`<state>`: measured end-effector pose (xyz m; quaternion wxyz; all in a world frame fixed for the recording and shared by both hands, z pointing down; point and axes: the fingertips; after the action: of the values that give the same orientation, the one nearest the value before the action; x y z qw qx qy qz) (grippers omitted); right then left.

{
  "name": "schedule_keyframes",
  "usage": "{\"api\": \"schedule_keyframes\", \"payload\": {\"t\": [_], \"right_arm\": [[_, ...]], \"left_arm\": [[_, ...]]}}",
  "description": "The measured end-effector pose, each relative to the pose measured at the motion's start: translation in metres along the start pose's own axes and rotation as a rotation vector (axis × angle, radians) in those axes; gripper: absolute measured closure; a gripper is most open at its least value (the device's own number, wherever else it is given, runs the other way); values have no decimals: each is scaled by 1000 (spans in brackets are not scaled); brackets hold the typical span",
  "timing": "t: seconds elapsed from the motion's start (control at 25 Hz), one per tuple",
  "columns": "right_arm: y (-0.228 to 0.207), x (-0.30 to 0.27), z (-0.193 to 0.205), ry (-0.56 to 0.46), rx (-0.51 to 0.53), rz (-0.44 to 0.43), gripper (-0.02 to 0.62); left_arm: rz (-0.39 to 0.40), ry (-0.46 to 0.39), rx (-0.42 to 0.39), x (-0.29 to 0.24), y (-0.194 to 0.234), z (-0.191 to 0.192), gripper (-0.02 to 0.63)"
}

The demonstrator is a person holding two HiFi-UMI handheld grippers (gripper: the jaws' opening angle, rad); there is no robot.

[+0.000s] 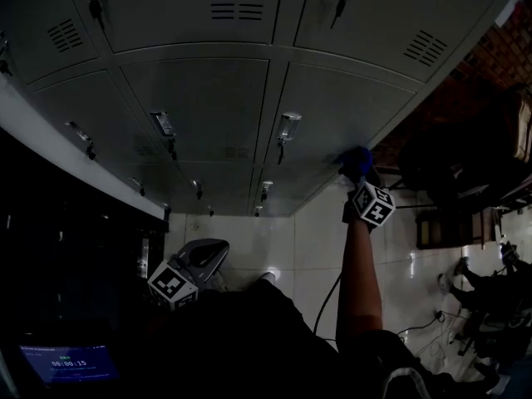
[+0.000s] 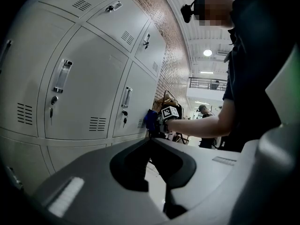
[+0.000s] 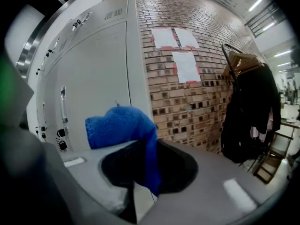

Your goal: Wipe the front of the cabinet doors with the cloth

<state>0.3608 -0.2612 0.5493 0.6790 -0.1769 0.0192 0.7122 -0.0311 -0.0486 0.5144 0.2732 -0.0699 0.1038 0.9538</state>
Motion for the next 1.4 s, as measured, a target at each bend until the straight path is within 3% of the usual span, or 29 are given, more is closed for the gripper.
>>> {"api": "schedule_keyframes", "payload": {"t": [0.16,0.44,0.8,1.0,1.4], "right_arm": [[24,9,11,2,-8,-37,526],[116,31,43,15,-3,-196,526],[223,37,92,110,56,-387,526],[241,14,100,128,56,-392,526],[224,-26,92,133,-5,-341,526]], "left_arm": [[-7,-8,4,3,1,0,606],[-5,-16,4,11,3,0,606],[-11,-24,8,24,6,2,606],[-37,-40,13,34,13,1,606],[-99,-37,21,49,23,4,606]]}}
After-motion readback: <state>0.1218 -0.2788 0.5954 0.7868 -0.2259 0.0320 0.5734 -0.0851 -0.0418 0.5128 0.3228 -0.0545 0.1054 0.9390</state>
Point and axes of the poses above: the fingertips, and each gripper's own axes: x backward along the fingers, y to its left, z out of its underside, and after that the axes turned 4 degrees about -x, right-handed
